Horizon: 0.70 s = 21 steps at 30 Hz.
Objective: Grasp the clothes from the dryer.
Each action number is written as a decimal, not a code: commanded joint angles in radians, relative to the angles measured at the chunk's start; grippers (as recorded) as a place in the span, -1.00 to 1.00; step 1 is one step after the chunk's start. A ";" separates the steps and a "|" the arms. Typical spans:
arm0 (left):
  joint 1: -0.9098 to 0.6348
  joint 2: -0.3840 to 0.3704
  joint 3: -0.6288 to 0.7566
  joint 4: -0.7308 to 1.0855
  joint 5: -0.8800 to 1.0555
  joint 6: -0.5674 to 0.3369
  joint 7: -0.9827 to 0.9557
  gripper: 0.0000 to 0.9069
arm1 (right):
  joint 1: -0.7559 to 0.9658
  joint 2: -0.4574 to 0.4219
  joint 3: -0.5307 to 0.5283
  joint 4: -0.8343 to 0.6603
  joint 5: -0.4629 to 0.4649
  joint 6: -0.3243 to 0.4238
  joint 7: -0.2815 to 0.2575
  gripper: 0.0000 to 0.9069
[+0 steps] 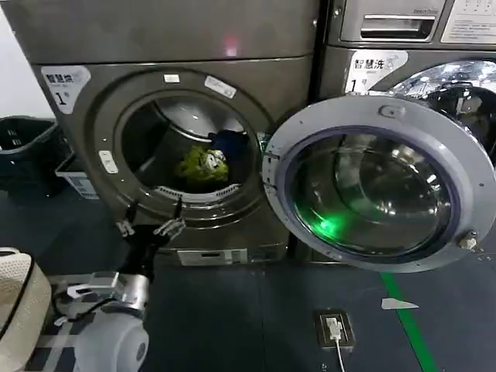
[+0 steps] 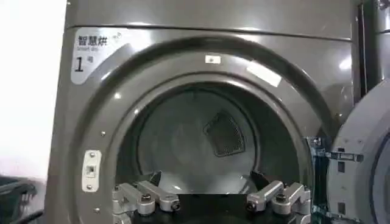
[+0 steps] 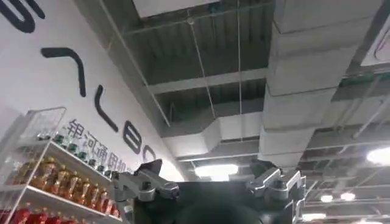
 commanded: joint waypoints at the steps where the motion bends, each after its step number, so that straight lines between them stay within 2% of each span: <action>1: 0.000 0.001 0.005 -0.002 -0.002 0.009 0.001 1.00 | 0.000 0.002 -0.002 0.001 -0.001 0.007 -0.001 1.00; 12: 0.002 -0.003 -0.004 -0.005 -0.007 0.019 0.000 1.00 | 0.001 0.004 -0.001 0.010 0.004 0.031 -0.004 1.00; 21: -0.002 0.009 -0.014 -0.020 -0.018 0.022 0.001 1.00 | -0.009 0.005 0.023 0.011 0.056 0.059 -0.018 1.00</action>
